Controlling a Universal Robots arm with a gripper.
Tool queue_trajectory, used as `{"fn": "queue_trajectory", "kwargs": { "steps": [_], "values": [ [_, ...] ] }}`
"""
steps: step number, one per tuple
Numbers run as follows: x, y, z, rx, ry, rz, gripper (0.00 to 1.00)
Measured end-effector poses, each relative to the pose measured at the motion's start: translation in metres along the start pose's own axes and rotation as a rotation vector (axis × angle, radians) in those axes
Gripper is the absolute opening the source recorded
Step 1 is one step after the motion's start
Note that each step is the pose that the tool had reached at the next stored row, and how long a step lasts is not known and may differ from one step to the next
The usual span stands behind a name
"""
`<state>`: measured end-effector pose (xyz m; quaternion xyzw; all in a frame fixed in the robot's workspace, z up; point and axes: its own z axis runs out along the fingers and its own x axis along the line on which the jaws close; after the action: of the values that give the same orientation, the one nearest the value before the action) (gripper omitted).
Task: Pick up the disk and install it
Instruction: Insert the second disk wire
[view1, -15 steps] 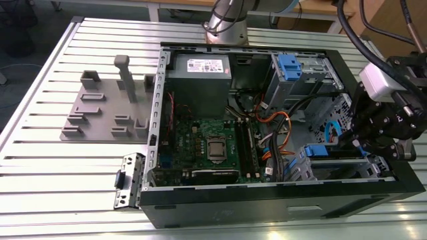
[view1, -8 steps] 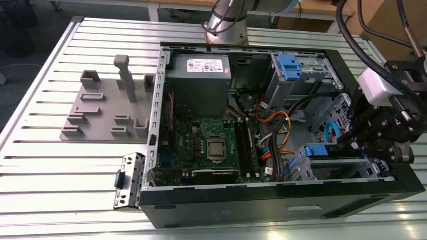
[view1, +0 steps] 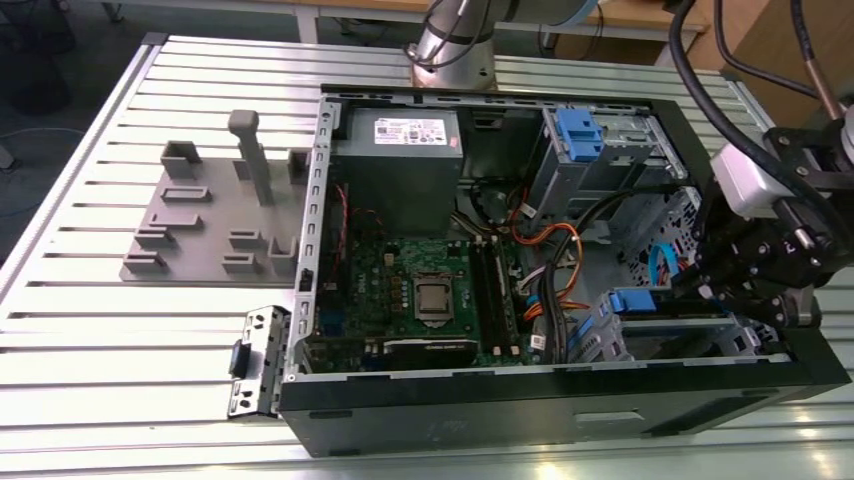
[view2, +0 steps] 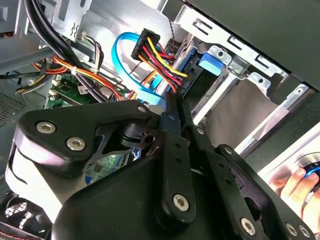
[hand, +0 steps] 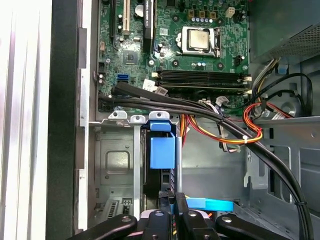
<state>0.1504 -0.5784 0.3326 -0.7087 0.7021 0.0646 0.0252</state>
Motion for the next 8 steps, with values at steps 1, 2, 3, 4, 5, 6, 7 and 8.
{"fn": "queue_trajectory", "kwargs": {
  "steps": [1, 2, 3, 4, 5, 6, 7, 8],
  "values": [
    [0.0001, 0.0000, 0.0002, 0.0000, -0.0002, 0.000, 0.16],
    [0.0003, 0.0000, 0.0004, 0.0000, -0.0004, 0.000, 0.16],
    [0.0006, 0.0000, 0.0007, 0.0000, -0.0006, 0.000, 0.16],
    [0.0008, 0.0000, 0.0009, 0.0000, -0.0004, 0.000, 0.16],
    [0.0011, 0.0000, 0.0014, 0.0001, -0.0003, 0.000, 0.16],
    [0.0013, -0.0001, 0.0020, 0.0000, -0.0002, 0.000, 0.16],
    [0.0016, -0.0001, 0.0026, 0.0000, -0.0001, 0.000, 0.16],
    [0.0019, -0.0001, 0.0032, 0.0000, 0.0001, 0.000, 0.16]
  ]
}}
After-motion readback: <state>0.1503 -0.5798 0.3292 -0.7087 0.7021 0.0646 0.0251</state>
